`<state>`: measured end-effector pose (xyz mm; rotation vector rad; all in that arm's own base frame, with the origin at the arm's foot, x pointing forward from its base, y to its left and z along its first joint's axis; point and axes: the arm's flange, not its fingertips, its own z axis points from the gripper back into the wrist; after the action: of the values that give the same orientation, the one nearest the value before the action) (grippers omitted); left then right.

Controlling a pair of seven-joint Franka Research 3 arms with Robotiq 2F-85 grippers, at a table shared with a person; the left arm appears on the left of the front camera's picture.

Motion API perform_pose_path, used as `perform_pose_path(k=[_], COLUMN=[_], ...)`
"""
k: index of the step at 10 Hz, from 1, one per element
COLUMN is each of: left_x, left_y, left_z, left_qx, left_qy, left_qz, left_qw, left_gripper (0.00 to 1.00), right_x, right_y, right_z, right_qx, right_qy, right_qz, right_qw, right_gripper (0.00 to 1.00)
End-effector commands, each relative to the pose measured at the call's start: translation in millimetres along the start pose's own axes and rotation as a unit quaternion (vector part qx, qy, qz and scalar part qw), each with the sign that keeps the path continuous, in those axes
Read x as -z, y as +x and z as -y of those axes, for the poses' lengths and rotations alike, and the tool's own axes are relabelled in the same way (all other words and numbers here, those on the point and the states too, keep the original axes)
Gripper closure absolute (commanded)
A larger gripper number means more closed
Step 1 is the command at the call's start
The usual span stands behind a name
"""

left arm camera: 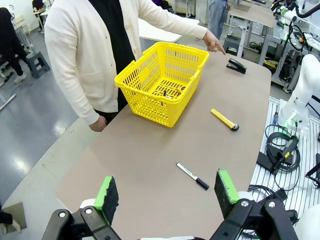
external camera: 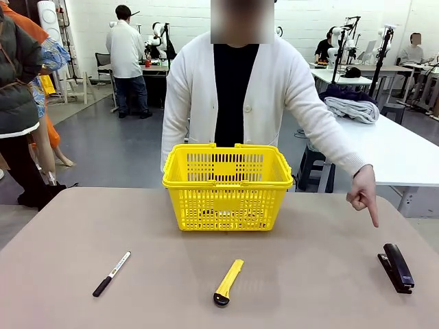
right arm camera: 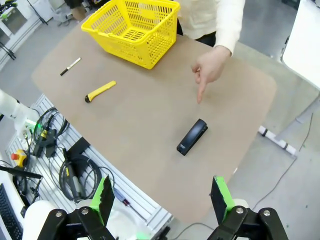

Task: Place the items the person wants into the basket.
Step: Pick up the item the person points to and place it in the Market Basket.

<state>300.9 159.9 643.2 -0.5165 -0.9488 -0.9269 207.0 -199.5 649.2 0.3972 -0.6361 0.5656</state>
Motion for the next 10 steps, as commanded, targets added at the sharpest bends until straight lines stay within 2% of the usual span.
perform_pose_path(k=[1, 5, 7, 8, 10], left_x=[-0.9, -0.9, -0.9, -0.9, -0.9], left_y=[1.6, 1.6, 1.6, 1.6, 1.6], left_z=[0.2, 0.2, 0.2, 0.2, 0.2], left_qx=[0.001, 0.001, 0.001, 0.001, 0.001], left_qy=[-0.005, -0.005, -0.005, -0.005, -0.005], left_qz=[-0.001, -0.001, -0.001, -0.001, -0.001], left_qw=[1.0, 1.0, 1.0, 1.0, 1.0], left_gripper=[0.0, 0.0, 0.0, 0.0, 0.0], right_x=[1.9, -0.1, 41.2, 69.0, 111.4], right_y=[-1.1, -0.2, 34.7, 47.4, 57.8], right_z=[-1.2, 0.0, -23.2, -33.7, -41.7], right_qx=[-0.006, 0.0, 0.117, 0.173, 0.23], right_qy=[0.009, 0.0, -0.056, -0.095, -0.122], right_qz=[0.002, 0.0, -0.063, -0.116, -0.169], right_qw=[1.0, 1.0, 0.99, 0.974, 0.951], right_gripper=[0.0, 0.0, 0.0, 0.0, 0.0])
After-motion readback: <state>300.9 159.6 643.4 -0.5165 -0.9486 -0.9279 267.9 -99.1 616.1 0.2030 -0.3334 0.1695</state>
